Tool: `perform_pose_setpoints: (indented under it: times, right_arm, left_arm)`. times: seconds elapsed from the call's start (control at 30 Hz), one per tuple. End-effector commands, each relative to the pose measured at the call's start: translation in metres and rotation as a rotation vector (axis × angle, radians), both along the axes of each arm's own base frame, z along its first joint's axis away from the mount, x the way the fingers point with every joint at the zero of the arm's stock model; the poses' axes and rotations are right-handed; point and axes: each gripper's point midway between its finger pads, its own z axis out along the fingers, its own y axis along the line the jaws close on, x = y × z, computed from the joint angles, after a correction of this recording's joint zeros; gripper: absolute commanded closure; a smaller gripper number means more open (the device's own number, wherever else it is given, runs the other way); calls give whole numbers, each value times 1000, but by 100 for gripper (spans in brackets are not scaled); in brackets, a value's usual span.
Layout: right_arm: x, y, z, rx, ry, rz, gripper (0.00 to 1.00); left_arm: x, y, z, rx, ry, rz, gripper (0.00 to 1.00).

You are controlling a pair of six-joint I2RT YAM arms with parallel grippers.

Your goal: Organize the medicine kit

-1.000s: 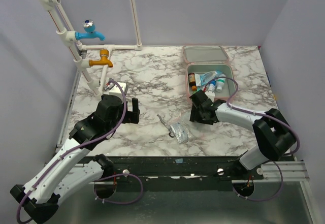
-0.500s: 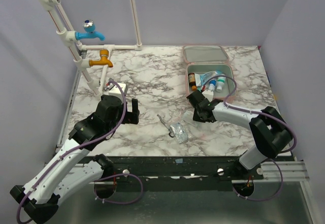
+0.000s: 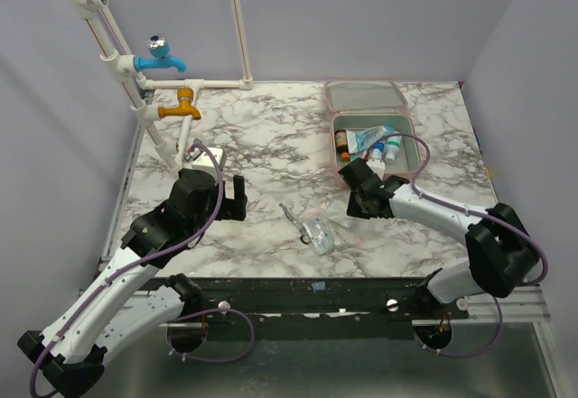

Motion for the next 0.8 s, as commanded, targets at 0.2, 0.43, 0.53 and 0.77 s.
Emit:
perform_pose_setpoints:
  times: [0.2,0.43,0.53,0.77]
  right_arm:
    - [-8,-4,53,17,-37,30,99]
    - [-10,-1,92,60,-72,72,99]
    - [-8,-5,108,52,-108,70,99]
    - [17,-15,151,-1,-245,16,99]
  left_arm:
    - [-2,4,-2,-1,-7,6,1]
    - [-3,3,-1,-8,-9,0,1]
    - [-3,3,0,-11,-11,0,1]
    - [-5,3,2,-22,-17,-6,1]
